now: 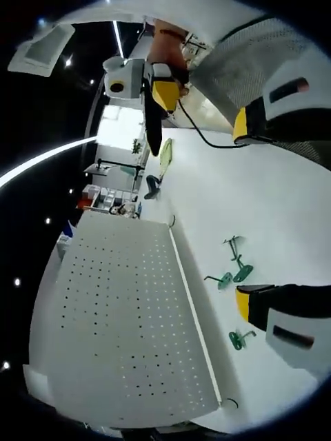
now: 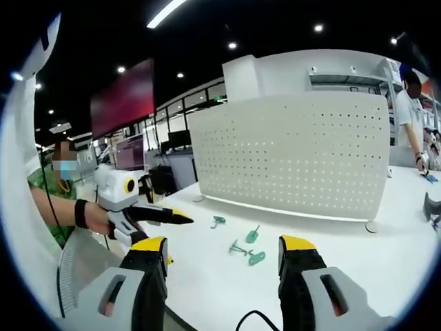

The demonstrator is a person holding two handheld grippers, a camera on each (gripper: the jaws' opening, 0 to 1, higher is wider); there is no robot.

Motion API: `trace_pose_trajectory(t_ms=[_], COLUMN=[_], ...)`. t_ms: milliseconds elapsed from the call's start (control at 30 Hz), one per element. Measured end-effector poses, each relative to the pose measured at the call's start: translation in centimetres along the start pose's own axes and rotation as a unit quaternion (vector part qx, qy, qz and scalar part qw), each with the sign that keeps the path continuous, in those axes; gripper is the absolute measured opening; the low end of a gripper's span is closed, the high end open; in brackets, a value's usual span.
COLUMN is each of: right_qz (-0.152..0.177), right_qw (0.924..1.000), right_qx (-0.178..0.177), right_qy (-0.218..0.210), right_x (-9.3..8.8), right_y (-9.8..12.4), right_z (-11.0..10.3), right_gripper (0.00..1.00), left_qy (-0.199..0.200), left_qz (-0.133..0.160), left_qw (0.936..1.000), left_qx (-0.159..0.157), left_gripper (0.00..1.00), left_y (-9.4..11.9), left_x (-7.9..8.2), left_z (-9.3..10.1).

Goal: Insert the hook assembly into the mounting plate slot until the hook locks in place.

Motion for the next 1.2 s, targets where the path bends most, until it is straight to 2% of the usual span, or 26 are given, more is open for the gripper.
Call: trace_pose_trajectory(t_ms=[433,767,933,1200], right_qz=[-0.008,-0.011,-0.009,-0.008], right_qw=[1.0000,0.9999,0.9998,0.9994], right_qx=[0.003,-0.005,-0.012,-0.021], right_qy=[0.000,-0.010,-0.013,-0.025], right_x=[0.0,-0.6,-0.8,-1.2], right_y=[-0.2,-0.2,0.0,0.2], right_z=[0.1,0.2,0.3,0.6], right_gripper=[0.65,0.64,0.64,0.64], left_qy=[0.007,0.011,0.002,-0.003], left_qz=[-0.021,-0.037,-0.046,-0.047], left_qw=[0.9997,0.9992,0.9989,0.9989], left_qx=[0.010,0.007,0.001,-0.002], left_gripper=[0.81,0.80,0.80,0.79], left_y=[-1.7,-2.3,-3.4,-5.4], left_x=[-1.4,-2.5,-2.9,-2.4], left_z=[-1.3,-1.7,-2.1,-2.6])
Point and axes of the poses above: the point that each gripper's makers call its tool centre point, and the gripper's own axes: y roughly backward along the fingers, z roughly to its right, x roughly out of its top, the point moved 3 cm from there along y, roughly backward along the fingers, and after that the axes turned 10 degrees about x, right-handed, at the moved point
